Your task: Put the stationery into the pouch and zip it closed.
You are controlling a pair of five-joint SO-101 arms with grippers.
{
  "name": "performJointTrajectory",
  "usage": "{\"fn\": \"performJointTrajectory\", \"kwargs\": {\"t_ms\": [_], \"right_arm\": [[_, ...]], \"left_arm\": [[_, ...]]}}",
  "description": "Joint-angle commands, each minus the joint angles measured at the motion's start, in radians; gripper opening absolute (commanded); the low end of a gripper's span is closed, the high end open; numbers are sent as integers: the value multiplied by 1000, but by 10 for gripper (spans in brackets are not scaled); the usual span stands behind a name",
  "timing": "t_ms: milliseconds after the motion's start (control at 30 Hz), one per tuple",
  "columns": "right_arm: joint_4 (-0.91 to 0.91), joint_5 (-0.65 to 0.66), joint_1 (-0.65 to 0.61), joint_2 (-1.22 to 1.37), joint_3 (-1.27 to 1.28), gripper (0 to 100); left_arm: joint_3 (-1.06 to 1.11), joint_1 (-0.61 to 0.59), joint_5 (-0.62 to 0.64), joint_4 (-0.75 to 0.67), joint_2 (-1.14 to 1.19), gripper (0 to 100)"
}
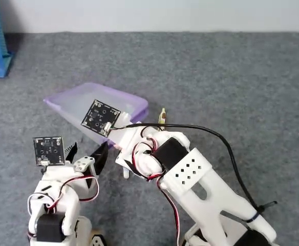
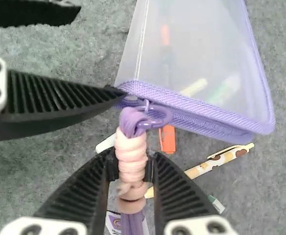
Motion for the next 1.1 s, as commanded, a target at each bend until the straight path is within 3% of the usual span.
{"fn": "performJointTrajectory", "kwargs": {"t_ms": [0,67,633,1067], "right_arm": [[4,-8,-7,-39,-12,9],[4,-9,-7,-39,-12,9],[1,-6,-7,-39,-12,9],[4,-9,-7,-39,-12,9]], "left_arm": [[44,5,9,-100,-14,283],[68,5,9,-132,-14,283],[13,69,-26,-2,-14,283],[15,43,-34,-9,-14,283]]}}
